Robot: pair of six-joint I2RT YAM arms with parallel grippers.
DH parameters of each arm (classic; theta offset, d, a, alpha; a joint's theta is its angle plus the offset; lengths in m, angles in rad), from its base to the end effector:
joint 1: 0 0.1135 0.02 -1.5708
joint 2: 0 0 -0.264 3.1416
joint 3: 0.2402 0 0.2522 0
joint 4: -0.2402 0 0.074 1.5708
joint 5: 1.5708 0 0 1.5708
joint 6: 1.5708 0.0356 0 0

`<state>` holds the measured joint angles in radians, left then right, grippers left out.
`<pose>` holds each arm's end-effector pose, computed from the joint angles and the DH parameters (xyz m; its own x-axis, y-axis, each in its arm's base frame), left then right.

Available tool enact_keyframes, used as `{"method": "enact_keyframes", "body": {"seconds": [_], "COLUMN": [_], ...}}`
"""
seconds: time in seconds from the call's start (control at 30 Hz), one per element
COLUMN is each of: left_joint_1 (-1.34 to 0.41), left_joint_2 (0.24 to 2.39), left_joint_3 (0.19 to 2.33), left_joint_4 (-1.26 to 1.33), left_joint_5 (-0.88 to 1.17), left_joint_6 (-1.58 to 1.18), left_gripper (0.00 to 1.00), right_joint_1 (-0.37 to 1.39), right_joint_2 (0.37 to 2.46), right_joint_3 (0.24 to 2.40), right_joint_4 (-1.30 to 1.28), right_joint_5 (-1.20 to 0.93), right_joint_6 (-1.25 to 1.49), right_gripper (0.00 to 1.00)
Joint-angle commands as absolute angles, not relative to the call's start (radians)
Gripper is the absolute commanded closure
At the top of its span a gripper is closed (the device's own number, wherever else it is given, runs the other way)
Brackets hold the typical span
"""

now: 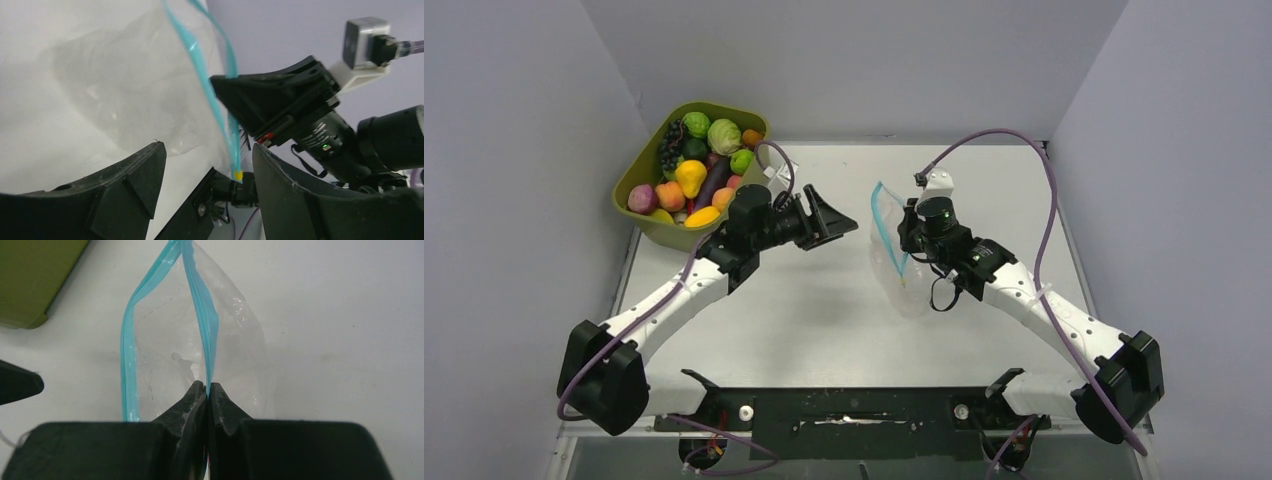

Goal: Place the food in the zip-top bag and seal the zipper
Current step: Open the zipper of the food storage bag at the center of the board.

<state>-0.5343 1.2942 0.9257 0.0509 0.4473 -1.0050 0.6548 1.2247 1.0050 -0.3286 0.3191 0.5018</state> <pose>0.2493 -0.1654 0.3021 -0.8302 -0.3931 -0.3953 0.2088 0.4380 -0.8744 0.2246 0.1584 0.3108 -0.5385 0.1624 -0.8269 -0.1219 0.9559 0.2671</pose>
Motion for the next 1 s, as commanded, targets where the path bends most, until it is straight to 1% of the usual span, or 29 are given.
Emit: {"method": "enact_keyframes", "body": {"seconds": [0.0,0.13,0.23,0.4,0.47,0.5,0.6,0.67,0.83,0.97], "left_joint_1": [-0.528,-0.528,-0.529,-0.529,-0.529,-0.529,-0.530,-0.534,-0.565,-0.611], "left_joint_2": [1.349,1.439,1.479,1.500,1.510,1.516,1.537,1.550,1.626,1.699], "left_joint_3": [0.937,0.962,1.016,1.074,1.071,1.073,1.092,1.134,1.315,1.429], "left_joint_4": [0.376,0.464,0.395,0.248,0.262,0.264,0.227,0.158,-0.116,-0.264], "left_joint_5": [0.536,0.587,0.587,0.509,0.506,0.505,0.484,0.449,0.318,0.173], "left_joint_6": [-1.033,-1.091,-1.069,-0.987,-0.995,-0.999,-1.001,-0.966,-0.827,-0.760], "left_gripper": [0.36,0.34,0.33,0.34,0.47,0.55,0.85,0.99,1.00,1.00], "right_joint_1": [0.652,0.647,0.645,0.644,0.644,0.644,0.643,0.643,0.641,0.641], "right_joint_2": [1.190,1.185,1.182,1.172,1.169,1.169,1.168,1.165,1.135,1.113], "right_joint_3": [1.005,1.019,1.025,1.028,1.028,1.027,1.026,1.035,1.111,1.134], "right_joint_4": [-0.225,-0.222,-0.215,-0.216,-0.216,-0.218,-0.223,-0.256,-0.370,-0.392], "right_joint_5": [0.217,0.184,0.168,0.152,0.145,0.140,0.144,0.190,0.330,0.334], "right_joint_6": [0.491,0.501,0.509,0.507,0.504,0.503,0.492,0.475,0.413,0.386], "right_gripper": [1.00,1.00,1.00,1.00,1.00,1.00,1.00,1.00,1.00,1.00]}}
